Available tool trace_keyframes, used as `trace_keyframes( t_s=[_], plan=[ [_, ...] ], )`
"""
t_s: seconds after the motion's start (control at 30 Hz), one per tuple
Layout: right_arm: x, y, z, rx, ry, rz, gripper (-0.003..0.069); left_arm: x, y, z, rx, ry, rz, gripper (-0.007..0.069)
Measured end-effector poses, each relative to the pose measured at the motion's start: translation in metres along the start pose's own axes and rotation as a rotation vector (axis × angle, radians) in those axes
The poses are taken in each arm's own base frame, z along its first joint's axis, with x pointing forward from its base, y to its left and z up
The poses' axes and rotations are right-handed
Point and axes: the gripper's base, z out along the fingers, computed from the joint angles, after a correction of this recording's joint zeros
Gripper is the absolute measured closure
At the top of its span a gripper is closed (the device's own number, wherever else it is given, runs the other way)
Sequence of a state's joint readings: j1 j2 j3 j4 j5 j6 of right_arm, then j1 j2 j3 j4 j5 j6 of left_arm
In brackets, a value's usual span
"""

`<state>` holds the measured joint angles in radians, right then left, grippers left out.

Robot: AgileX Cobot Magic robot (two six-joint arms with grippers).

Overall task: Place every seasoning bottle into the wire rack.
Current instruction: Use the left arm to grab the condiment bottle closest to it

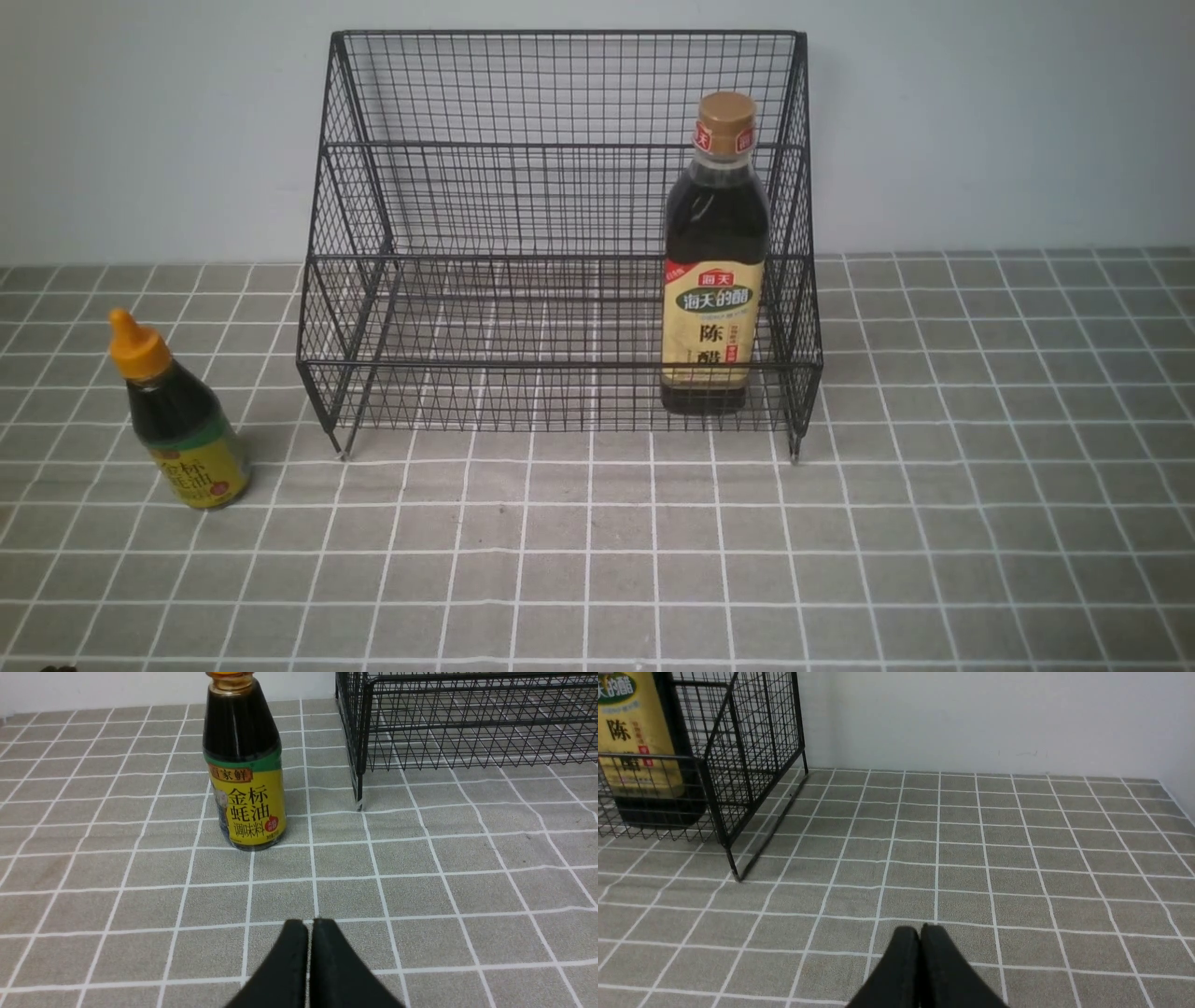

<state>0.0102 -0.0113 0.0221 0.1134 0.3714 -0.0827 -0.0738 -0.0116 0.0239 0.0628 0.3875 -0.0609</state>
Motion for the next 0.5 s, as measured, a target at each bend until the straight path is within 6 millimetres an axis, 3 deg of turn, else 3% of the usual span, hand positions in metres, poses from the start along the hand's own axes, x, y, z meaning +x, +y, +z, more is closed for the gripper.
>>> trace_keyframes(
  t_s=[0.5],
  plan=[
    [0.0,0.0,0.0,0.001,0.0,0.012,0.0672,0.0,0.0,0.0,0.0,0.0,0.0,0.0631]
  ],
)
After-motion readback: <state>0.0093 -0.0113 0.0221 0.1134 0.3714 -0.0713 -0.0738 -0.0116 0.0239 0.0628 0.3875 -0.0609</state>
